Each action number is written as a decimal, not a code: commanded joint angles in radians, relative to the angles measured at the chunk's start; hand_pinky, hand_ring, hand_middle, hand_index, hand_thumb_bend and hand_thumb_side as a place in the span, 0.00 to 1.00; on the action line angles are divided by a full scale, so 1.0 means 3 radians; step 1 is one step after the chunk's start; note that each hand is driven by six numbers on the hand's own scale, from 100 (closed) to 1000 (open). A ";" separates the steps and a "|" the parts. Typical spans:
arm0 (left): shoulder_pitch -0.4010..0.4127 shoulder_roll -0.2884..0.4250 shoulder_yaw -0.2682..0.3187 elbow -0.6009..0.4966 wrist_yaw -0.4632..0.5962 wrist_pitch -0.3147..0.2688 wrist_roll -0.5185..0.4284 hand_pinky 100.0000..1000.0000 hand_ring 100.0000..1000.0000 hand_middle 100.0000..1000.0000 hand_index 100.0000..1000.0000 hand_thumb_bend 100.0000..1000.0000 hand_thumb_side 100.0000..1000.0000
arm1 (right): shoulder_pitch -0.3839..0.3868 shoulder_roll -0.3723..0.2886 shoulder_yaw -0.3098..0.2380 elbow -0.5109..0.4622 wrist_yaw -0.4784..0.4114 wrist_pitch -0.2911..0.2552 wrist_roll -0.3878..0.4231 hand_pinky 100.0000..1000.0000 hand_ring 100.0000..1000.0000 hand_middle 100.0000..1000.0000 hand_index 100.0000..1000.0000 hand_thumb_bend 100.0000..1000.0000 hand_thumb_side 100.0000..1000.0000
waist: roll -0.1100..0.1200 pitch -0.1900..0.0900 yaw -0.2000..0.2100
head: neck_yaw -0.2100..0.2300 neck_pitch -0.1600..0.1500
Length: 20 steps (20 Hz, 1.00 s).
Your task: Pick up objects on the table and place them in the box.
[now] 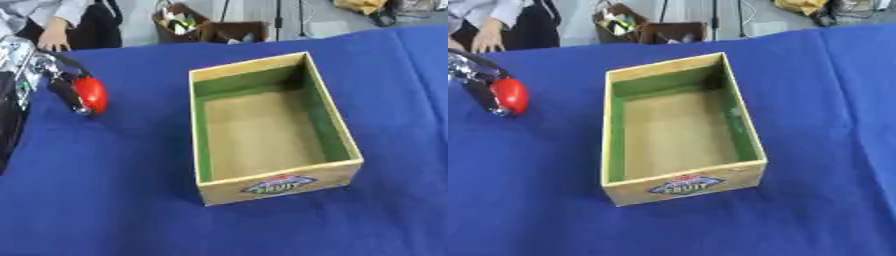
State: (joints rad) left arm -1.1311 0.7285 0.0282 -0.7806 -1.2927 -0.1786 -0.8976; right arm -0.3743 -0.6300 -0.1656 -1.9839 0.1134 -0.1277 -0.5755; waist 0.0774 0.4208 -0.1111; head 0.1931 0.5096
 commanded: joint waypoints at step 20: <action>-0.0086 0.0067 0.0065 -0.0082 0.0238 0.0034 0.0467 0.42 0.63 0.56 0.53 0.00 0.46 | 0.0008 -0.0083 -0.0037 -0.0054 0.0017 0.0008 0.0009 0.63 0.67 0.61 0.66 0.00 0.88 | -0.0035 -0.0112 0.0033 | -0.0016 -0.0001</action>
State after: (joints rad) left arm -1.1320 0.7203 0.0341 -0.7830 -1.2327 -0.1695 -0.7722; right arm -0.3687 -0.6300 -0.1658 -1.9839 0.1136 -0.1258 -0.5737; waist 0.0710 0.4179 -0.1027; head 0.1909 0.5088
